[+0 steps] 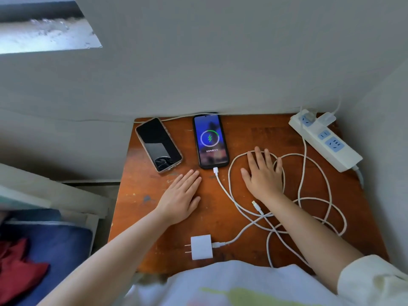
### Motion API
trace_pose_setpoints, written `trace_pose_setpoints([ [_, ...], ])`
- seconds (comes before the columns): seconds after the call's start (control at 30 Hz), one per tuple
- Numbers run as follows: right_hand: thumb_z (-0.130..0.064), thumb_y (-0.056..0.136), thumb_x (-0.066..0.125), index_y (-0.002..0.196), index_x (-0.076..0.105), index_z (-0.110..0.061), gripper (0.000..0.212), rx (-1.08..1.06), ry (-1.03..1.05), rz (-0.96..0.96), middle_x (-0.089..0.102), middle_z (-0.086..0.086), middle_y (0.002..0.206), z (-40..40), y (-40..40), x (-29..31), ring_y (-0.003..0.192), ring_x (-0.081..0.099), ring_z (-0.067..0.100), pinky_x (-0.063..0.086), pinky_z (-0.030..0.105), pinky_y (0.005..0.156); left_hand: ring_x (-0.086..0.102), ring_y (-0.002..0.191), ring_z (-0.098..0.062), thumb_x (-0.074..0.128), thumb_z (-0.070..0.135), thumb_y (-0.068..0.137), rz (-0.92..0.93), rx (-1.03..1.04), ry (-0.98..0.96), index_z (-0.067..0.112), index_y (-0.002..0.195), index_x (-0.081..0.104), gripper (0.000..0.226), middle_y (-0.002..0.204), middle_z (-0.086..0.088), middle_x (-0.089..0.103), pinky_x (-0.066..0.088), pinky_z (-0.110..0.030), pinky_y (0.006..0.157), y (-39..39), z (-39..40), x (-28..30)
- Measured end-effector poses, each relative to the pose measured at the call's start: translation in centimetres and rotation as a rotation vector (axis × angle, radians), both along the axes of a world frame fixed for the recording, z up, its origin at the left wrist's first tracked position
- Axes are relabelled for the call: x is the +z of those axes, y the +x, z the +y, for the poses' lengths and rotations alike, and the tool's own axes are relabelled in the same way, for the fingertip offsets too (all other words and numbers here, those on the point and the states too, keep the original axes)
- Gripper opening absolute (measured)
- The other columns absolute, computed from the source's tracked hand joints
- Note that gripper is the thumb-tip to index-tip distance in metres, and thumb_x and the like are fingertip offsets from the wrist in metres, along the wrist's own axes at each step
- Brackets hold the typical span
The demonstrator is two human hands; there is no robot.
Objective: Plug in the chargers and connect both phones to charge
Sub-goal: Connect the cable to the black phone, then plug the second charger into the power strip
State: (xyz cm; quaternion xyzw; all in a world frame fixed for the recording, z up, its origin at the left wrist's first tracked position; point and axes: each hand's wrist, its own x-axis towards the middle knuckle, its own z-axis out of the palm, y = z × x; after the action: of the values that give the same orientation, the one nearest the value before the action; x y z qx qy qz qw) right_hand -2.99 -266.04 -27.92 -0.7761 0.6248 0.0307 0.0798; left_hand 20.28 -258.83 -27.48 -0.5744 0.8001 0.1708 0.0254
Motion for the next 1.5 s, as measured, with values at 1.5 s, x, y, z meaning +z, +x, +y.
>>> trace_pose_setpoints([
  [1.5, -0.006, 0.062, 0.083, 0.108, 0.062, 0.002, 0.051, -0.347, -0.441, -0.012, 0.068, 0.022, 0.102, 10.0, -7.6, 9.4, 0.093, 0.063, 0.039, 0.040, 0.054, 0.084, -0.006, 0.141, -0.014, 0.031, 0.031, 0.095, 0.184, -0.350, -0.091, 0.015, 0.142, 0.005, 0.056, 0.154, -0.003, 0.004, -0.006, -0.025, 0.109, -6.9, -2.7, 2.8],
])
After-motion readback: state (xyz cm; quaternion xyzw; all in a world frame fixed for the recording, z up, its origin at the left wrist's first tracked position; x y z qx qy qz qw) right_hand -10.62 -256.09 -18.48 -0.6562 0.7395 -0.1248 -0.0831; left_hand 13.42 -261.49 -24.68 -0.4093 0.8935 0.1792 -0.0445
